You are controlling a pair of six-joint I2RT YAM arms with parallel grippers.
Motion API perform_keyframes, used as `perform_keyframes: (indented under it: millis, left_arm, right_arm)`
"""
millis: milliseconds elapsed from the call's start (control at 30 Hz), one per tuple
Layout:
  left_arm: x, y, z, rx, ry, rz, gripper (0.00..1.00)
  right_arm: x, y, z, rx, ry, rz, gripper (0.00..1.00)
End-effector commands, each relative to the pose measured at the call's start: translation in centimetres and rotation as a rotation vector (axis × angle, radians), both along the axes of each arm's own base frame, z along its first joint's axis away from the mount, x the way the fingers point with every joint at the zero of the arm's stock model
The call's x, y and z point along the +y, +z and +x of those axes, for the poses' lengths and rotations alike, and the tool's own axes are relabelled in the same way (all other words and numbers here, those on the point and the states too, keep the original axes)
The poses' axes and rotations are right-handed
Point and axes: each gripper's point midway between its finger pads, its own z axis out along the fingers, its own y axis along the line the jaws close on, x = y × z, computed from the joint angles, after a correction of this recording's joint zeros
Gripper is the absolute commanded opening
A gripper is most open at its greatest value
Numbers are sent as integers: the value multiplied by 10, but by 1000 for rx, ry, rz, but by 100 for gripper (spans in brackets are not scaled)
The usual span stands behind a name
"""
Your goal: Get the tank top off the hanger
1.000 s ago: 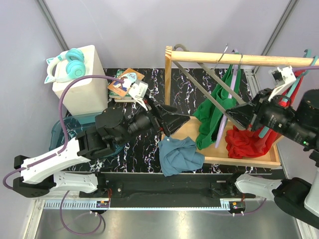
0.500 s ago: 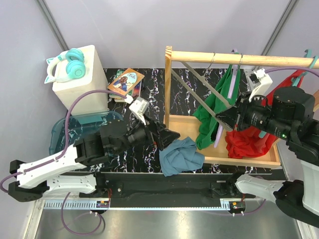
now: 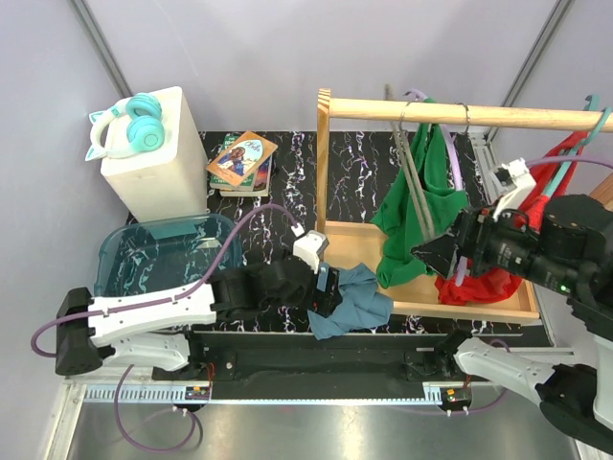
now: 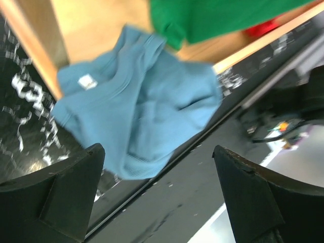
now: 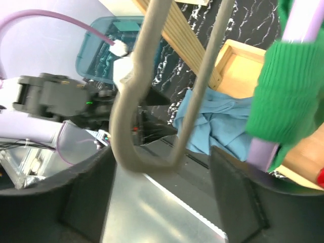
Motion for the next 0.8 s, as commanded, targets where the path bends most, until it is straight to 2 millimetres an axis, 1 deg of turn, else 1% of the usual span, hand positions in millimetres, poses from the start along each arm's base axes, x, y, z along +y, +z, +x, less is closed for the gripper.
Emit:
perform_keyframes:
  millis: [0, 67, 100, 133, 167, 200, 233, 333, 433, 500, 633, 700, 733, 767]
  left_arm:
    - [8, -15, 3, -2, 51, 18, 94]
    - [12, -22, 3, 10, 65, 17, 96]
    - [16, -31, 2, 16, 71, 34, 98]
    - [17, -34, 1, 25, 76, 33, 98]
    - [17, -37, 0, 28, 78, 29, 98]
    - [18, -45, -1, 39, 81, 40, 99]
    - [18, -48, -2, 52, 86, 36, 99]
    - [16, -61, -4, 71, 86, 38, 98]
    - [14, -71, -4, 72, 82, 42, 97]
    - [11, -72, -1, 67, 87, 35, 96]
    - [-1, -79, 2, 68, 86, 35, 93]
    - [-4, -81, 5, 60, 93, 44, 89]
    - [-6, -88, 6, 63, 93, 67, 87]
    - [-8, -88, 8, 58, 92, 72, 81]
  right_arm:
    - [-7, 8, -20, -12, 19, 56, 92]
    - [-13, 16, -30, -44, 25, 91, 100]
    - [-16, 21, -33, -65, 25, 111, 100]
    - [-21, 25, -40, -84, 21, 136, 100]
    - [-25, 28, -42, -99, 10, 149, 100]
    - [-27, 31, -45, -108, 3, 168, 100]
    - [-34, 35, -49, -130, -13, 186, 99]
    - [-41, 41, -56, -161, -27, 225, 100]
    - [-46, 42, -57, -176, -42, 229, 100]
    - [-47, 40, -56, -182, -45, 223, 100]
    - [-49, 33, -57, -196, -46, 209, 100]
    - [-51, 27, -56, -193, -52, 199, 100]
    - [-53, 26, -57, -198, -61, 198, 100]
    - [-54, 25, -57, -197, -64, 199, 100]
